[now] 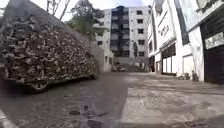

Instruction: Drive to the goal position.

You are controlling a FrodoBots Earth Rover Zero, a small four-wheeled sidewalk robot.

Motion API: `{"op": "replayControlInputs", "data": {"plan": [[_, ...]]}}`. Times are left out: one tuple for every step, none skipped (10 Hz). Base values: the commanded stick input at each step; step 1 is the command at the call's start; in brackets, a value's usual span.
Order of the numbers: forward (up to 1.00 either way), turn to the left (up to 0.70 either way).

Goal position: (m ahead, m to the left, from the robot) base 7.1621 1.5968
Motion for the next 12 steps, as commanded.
{"op": "replayControlInputs", "data": {"plan": [[1.0,0.06],[1.0,0.06],[1.0,0.06],[1.0,0.06],[1.0,0.06],[1.0,0.06],[1.0,-0.27],[1.0,-0.33],[1.0,-0.34],[1.0,-0.15],[1.0,0.06],[1.0,0.06]]}}
